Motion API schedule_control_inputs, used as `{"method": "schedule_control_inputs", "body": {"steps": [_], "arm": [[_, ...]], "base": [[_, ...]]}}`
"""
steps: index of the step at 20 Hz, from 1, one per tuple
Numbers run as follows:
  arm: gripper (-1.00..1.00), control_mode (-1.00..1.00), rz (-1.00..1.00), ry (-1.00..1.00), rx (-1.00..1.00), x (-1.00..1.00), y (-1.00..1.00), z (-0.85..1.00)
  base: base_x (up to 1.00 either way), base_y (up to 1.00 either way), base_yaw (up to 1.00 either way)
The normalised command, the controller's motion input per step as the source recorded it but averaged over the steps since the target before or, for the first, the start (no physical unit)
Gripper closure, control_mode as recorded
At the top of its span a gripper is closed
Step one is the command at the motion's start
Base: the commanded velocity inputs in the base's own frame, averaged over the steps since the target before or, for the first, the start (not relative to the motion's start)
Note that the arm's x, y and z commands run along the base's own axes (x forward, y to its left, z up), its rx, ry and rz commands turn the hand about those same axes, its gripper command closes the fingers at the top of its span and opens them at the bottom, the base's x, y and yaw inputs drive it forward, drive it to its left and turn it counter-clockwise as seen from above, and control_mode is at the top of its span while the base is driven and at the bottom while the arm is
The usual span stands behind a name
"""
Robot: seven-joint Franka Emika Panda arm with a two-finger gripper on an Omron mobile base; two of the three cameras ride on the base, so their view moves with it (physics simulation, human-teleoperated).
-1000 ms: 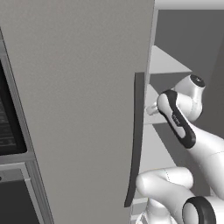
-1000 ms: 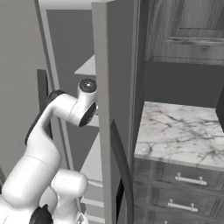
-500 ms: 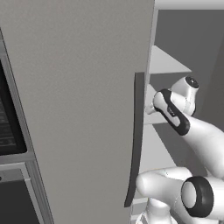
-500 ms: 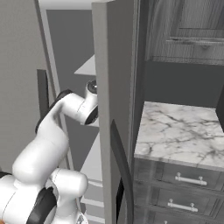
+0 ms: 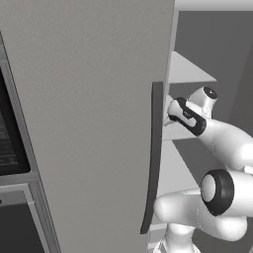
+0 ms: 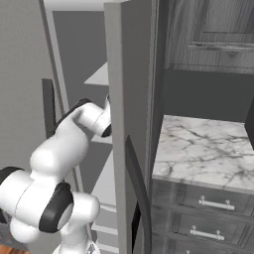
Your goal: Take the mushroom, broccoli, and mushroom from the freezer and place them in the bowl on the counter.
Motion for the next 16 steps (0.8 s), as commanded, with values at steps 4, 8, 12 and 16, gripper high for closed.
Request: {"method": "schedule_control_inputs", "body": {"steps": [4, 8, 12, 16], "arm": [[-1.00, -1.00, 0.00, 0.00, 0.01, 0.50, -0.04, -0.07], [-1.00, -1.00, 0.00, 0.00, 0.01, 0.46, -0.04, -0.10], [-1.00, -1.00, 0.00, 0.00, 0.00, 0.31, 0.00, -0.18], [-1.00, -1.00, 0.00, 0.00, 0.00, 0.35, 0.00, -0.26]], "base": [[0.00, 0.00, 0.00], [0.00, 0.00, 0.00], [0.00, 0.00, 0.00], [0.00, 0.00, 0.00]]}}
